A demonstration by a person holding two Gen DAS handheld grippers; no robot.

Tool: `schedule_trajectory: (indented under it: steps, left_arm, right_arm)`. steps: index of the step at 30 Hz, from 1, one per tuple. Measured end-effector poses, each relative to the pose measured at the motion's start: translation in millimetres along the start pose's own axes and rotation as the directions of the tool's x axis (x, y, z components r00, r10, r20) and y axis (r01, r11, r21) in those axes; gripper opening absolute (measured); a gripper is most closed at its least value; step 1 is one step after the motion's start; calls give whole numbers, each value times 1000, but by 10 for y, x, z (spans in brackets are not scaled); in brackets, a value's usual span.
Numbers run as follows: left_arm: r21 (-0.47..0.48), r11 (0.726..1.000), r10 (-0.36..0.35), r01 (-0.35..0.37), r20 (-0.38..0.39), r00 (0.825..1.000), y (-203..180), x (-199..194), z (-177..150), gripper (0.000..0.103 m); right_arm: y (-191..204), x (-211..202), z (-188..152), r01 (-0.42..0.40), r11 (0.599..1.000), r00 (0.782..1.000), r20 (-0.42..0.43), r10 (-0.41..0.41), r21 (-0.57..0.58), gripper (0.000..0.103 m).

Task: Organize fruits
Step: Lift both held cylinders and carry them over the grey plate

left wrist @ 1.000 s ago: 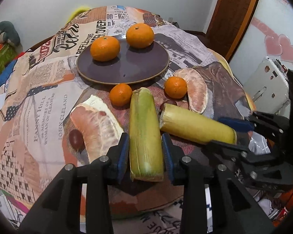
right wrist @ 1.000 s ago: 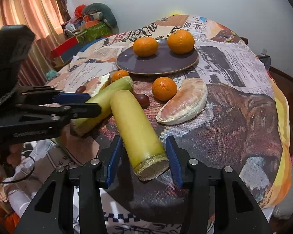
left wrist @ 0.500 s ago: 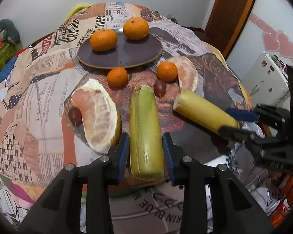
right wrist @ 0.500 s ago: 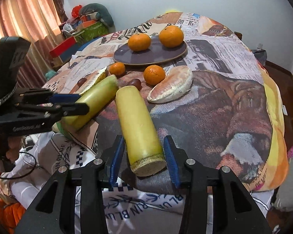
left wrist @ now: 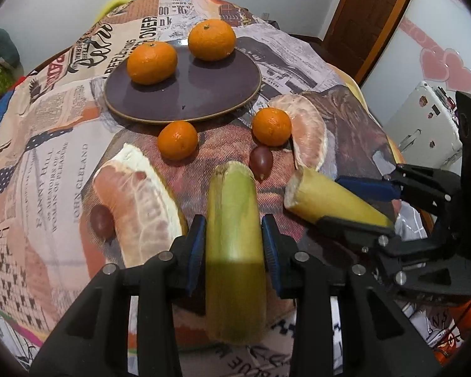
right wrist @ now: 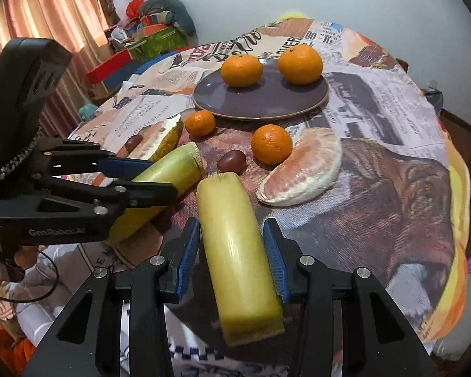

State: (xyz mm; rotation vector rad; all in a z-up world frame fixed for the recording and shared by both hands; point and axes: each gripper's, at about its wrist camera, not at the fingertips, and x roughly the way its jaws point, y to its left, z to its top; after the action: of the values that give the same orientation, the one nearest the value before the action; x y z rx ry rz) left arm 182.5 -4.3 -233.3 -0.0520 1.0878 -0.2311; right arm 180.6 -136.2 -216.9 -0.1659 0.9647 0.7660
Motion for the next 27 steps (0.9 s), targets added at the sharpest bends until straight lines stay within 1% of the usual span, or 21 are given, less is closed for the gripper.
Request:
schedule_trajectory:
  steps: [6, 11, 15, 19, 27]
  left_arm:
    - [16, 1000, 0, 0, 11, 1000, -12, 96, 108, 36]
    - [13, 1000, 0, 0, 20, 1000, 0, 65, 140, 37]
    - [23, 1000, 7, -9, 85, 996, -33, -166, 148, 36]
    - [34, 999, 16, -22, 163, 986, -60, -462, 167, 36]
    - [17, 1000, 15, -20, 269, 963, -42, -827, 274, 35]
  right_arm:
    - [-46, -2, -2, -30, 999, 1000, 8, 30, 23, 38]
    - [-46, -86, -6, -12, 999, 1000, 26, 11, 40, 37]
    - [-81, -242, 23, 2, 998, 998, 70, -6, 56, 36]
    - [-135, -417, 93, 10, 997, 992, 126, -20, 79, 36]
    - [-139, -732, 337, 39, 996, 966, 250, -57, 77, 35]
